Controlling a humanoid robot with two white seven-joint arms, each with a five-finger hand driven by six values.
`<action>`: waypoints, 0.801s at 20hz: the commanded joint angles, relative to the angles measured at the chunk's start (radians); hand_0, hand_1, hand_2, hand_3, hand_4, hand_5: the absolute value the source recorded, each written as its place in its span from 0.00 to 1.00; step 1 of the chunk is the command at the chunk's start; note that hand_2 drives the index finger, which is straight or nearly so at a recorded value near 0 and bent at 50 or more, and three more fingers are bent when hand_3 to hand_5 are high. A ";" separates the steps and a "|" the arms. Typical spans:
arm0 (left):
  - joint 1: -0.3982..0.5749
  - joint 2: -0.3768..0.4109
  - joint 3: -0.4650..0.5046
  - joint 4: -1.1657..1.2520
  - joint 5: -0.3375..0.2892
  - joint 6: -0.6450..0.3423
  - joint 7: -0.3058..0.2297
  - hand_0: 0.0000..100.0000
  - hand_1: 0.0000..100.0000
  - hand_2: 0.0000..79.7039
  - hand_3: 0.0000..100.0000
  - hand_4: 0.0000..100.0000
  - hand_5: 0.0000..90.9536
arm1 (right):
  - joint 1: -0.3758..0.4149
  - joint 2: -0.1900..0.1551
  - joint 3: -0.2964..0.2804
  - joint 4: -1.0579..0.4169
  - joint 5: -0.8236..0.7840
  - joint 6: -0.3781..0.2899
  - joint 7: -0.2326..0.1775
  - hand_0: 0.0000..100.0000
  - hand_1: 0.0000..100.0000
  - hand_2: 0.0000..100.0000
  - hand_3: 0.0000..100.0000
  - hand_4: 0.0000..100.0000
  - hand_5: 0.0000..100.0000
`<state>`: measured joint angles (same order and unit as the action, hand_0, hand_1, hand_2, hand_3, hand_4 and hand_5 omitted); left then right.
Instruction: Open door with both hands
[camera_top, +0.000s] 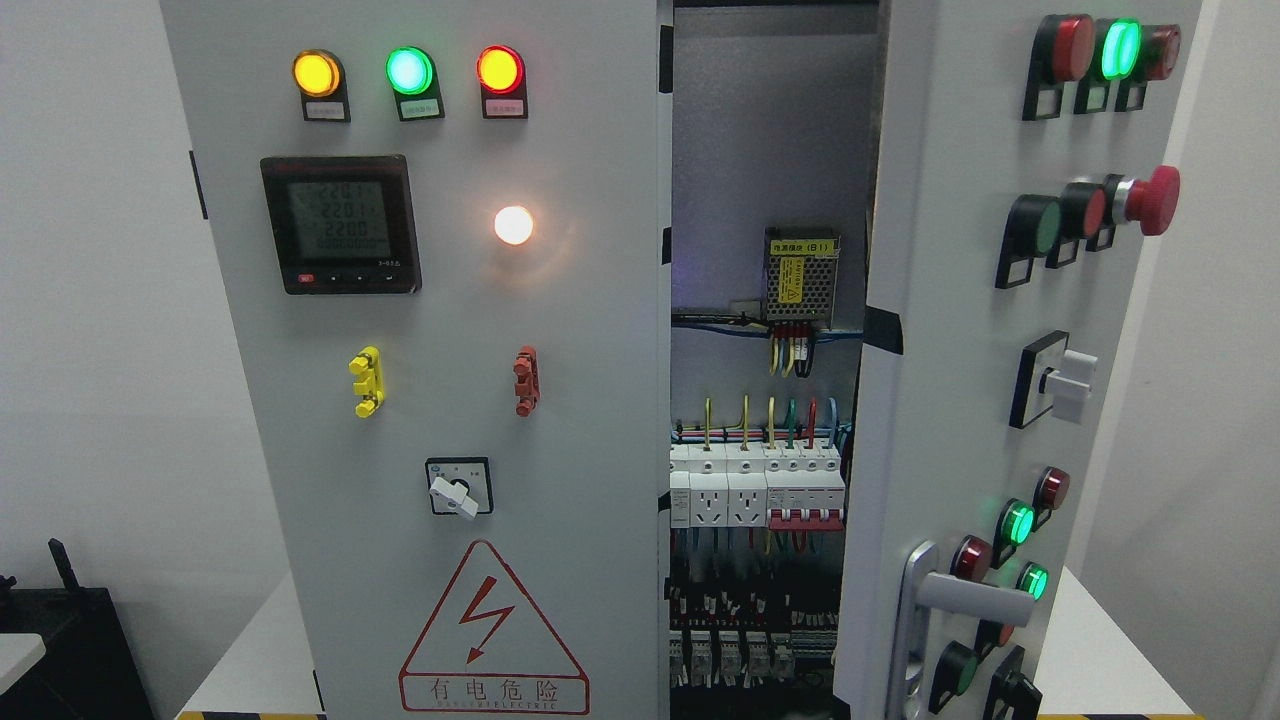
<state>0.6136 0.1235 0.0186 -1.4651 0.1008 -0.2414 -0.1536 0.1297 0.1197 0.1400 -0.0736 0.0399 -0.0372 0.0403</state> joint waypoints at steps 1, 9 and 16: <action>-0.073 0.209 0.038 -0.282 0.212 -0.001 0.002 0.00 0.00 0.00 0.00 0.04 0.00 | 0.001 0.000 0.000 0.000 0.000 0.000 0.000 0.00 0.00 0.00 0.00 0.00 0.00; -0.198 0.488 -0.081 -0.305 0.414 -0.013 -0.001 0.00 0.00 0.00 0.00 0.04 0.00 | 0.001 0.000 0.000 0.000 0.000 0.000 0.000 0.00 0.00 0.00 0.00 0.00 0.00; -0.299 0.613 -0.205 -0.305 0.523 -0.062 -0.003 0.00 0.00 0.00 0.00 0.04 0.00 | 0.001 0.000 0.001 0.000 0.000 0.000 0.000 0.00 0.00 0.00 0.00 0.00 0.00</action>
<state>0.3986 0.5015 -0.0519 -1.6960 0.5292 -0.2948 -0.1546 0.1300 0.1196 0.1401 -0.0737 0.0399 -0.0376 0.0403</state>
